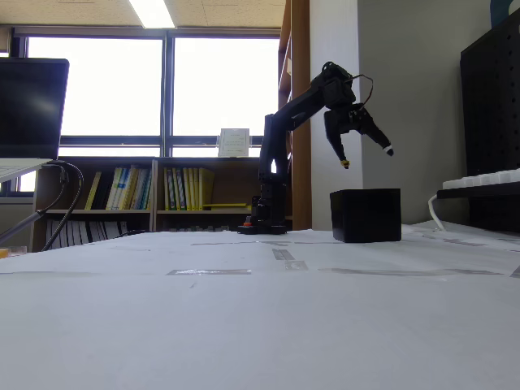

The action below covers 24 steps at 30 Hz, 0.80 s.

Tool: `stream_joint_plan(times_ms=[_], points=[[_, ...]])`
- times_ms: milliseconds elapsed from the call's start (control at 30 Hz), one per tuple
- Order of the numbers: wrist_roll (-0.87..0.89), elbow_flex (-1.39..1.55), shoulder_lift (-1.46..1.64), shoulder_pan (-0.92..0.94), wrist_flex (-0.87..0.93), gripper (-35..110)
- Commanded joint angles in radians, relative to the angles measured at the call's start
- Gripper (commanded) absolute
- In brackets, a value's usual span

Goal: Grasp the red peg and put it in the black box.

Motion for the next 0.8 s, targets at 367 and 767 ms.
stream_joint_plan(times_ms=[367,767], points=[[-0.202,-0.104,-0.29,0.169,0.086,0],[-0.788,-0.847,-0.908,0.71,-0.232,0]])
